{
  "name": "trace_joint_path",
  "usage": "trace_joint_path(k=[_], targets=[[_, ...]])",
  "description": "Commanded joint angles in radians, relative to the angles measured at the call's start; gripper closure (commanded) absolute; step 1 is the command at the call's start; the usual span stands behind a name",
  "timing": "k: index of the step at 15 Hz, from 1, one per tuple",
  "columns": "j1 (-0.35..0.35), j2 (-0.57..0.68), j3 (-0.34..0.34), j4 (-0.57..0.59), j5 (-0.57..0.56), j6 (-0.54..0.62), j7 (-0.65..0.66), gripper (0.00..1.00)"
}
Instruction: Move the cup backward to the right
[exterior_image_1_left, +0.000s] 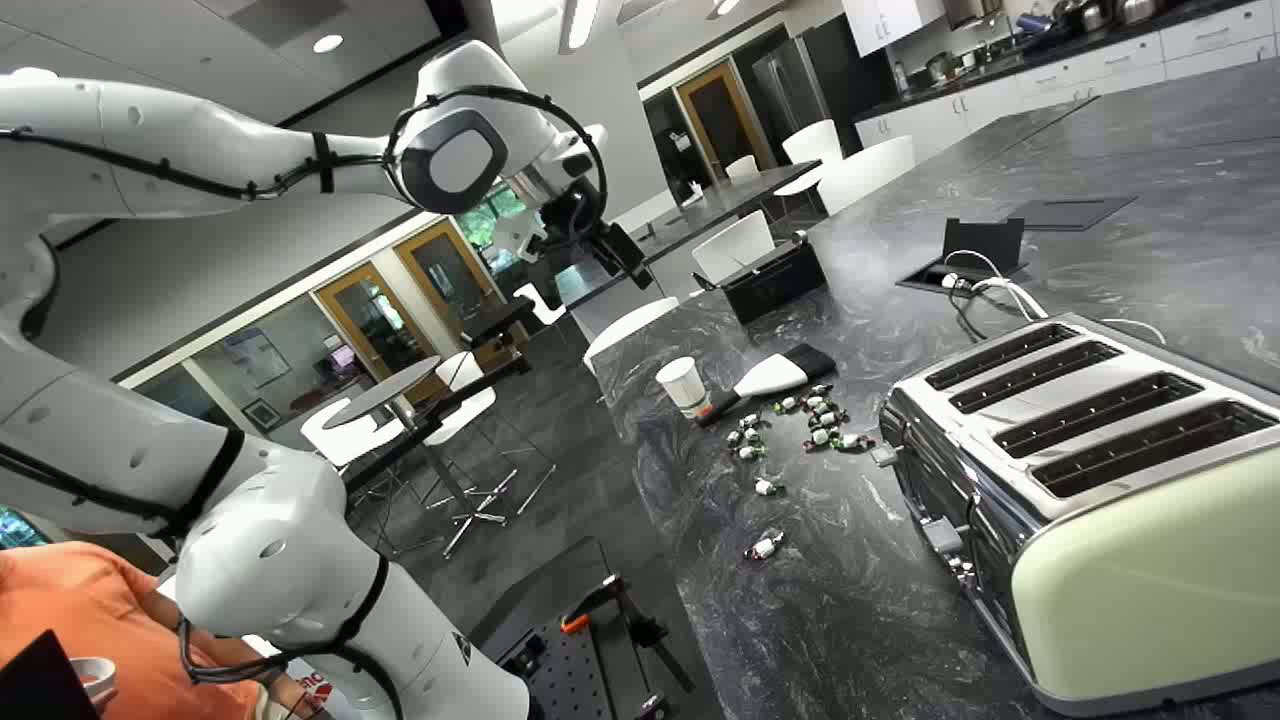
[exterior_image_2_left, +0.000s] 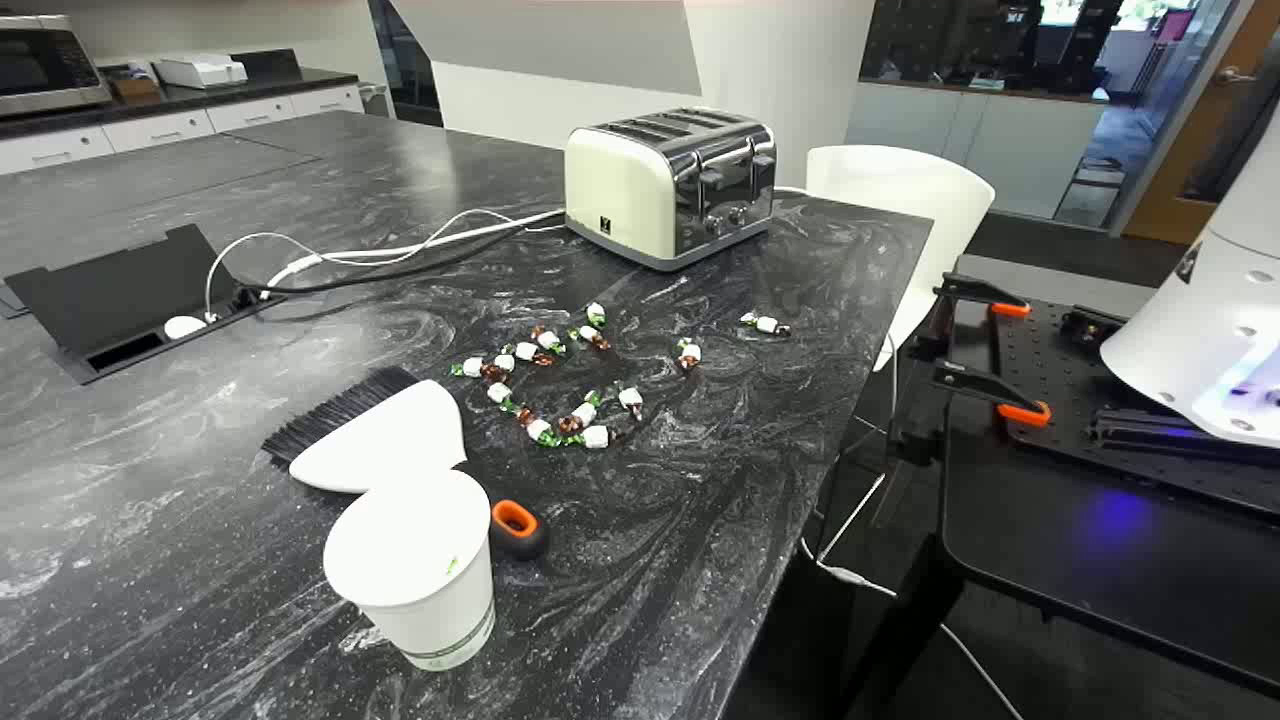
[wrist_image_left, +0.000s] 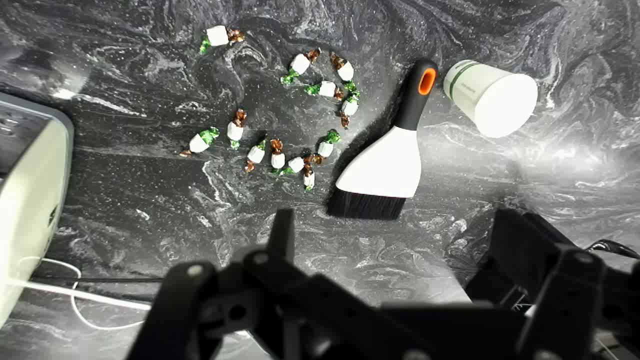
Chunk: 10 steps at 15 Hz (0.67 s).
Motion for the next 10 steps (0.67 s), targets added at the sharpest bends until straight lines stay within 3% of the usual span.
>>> trace_joint_path(k=[1,5,10], targets=[[-0.005,0.000,0.004,0.002,0.001,-0.004,0.000,0.00],[0.035,0.054,0.043,0.032,0.020,0.018,0.006,0.00],[0.070,0.253,0.210,0.109,-0.063,0.116,0.155,0.00]])
